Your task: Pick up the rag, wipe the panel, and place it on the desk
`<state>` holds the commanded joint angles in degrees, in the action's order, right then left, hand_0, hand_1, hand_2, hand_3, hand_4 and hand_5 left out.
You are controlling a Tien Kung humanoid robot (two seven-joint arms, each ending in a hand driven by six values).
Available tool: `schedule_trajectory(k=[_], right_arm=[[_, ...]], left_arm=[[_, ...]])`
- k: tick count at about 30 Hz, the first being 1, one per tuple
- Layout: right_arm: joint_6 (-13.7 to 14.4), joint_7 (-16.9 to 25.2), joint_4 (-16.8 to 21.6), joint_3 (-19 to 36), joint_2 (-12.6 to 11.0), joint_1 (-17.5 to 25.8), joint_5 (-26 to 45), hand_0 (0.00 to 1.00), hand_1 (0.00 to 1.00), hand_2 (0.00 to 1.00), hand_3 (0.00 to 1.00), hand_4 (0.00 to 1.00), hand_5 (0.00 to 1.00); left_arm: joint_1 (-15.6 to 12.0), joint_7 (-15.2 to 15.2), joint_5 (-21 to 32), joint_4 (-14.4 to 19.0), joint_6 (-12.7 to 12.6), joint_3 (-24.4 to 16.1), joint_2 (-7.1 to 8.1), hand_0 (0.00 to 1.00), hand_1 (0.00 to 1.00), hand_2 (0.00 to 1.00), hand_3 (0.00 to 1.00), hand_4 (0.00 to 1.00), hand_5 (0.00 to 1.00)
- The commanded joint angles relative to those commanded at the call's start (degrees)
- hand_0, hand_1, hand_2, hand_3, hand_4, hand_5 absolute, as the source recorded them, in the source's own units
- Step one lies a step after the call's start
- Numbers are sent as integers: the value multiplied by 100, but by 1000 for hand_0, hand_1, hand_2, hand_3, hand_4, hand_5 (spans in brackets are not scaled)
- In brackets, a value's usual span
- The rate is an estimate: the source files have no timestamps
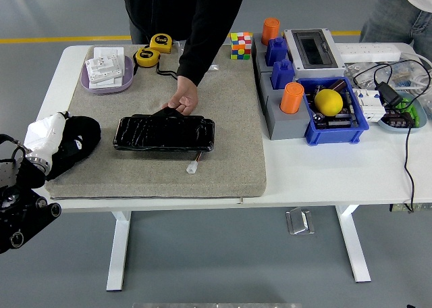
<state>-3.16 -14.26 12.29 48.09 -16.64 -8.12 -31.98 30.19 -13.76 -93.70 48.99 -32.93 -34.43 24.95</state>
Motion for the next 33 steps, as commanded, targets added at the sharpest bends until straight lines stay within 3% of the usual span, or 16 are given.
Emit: schedule_trajectory(k=[2, 3, 8, 9, 14, 15, 20, 21, 26, 27, 32, 33], right_arm=[[-2, 0, -2, 2, -2, -3, -1, 755, 567, 700, 596, 998, 544], [-3, -1, -5, 4, 0, -4, -2, 757, 567, 700, 596, 998, 545], [-6, 4, -7, 22, 6, -5, -8, 757, 567, 700, 596, 998, 545], [-7, 3, -10, 20, 5, -6, -10, 756, 567, 700, 596, 998, 546], [-5, 4, -14, 34, 2, -10, -17, 756, 567, 700, 596, 998, 546], [-4, 5, -15, 36, 2, -11, -18, 756, 567, 700, 596, 998, 545], [-3, 11, -16, 43, 9, -12, -21, 756, 567, 700, 596, 998, 545], [-3, 12, -17, 45, 11, -13, -21, 756, 567, 700, 596, 998, 546], [-2, 11, -20, 58, 11, -12, -24, 756, 567, 700, 596, 998, 546], [-4, 9, -21, 60, 9, -9, -25, 756, 566, 700, 596, 998, 546], [-4, 10, -31, 64, 8, -6, -19, 756, 566, 700, 596, 998, 546], [-4, 12, -30, 65, 9, -8, -20, 756, 567, 700, 596, 998, 545]], left_arm=[[-3, 23, 37, 2, 12, 3, 0, 295, 395, 536, 545, 438, 2], [-6, 31, 51, 1, 17, 5, 1, 329, 458, 557, 550, 603, 6], [-42, 82, 140, 56, 54, -36, 38, 329, 458, 557, 550, 603, 6], [-45, 94, 155, 75, 56, -47, 48, 375, 510, 621, 583, 797, 195], [-64, 124, 159, 195, 84, -124, 100, 375, 510, 621, 583, 797, 195], [-71, 119, 162, 233, 93, -140, 115, 381, 565, 706, 686, 918, 315], [-93, 144, 134, 398, 129, -245, 176, 381, 565, 706, 686, 918, 315], [-99, 157, 143, 433, 136, -272, 188, 387, 578, 720, 746, 998, 514], [-150, 194, 121, 627, 144, -400, 253, 387, 578, 720, 746, 998, 514], [-158, 195, 115, 663, 146, -418, 265, 390, 580, 721, 746, 998, 629], [-207, 222, 79, 892, 165, -555, 337, 390, 580, 721, 746, 998, 629], [-216, 233, 76, 933, 166, -578, 352, 388, 584, 723, 746, 998, 743]])
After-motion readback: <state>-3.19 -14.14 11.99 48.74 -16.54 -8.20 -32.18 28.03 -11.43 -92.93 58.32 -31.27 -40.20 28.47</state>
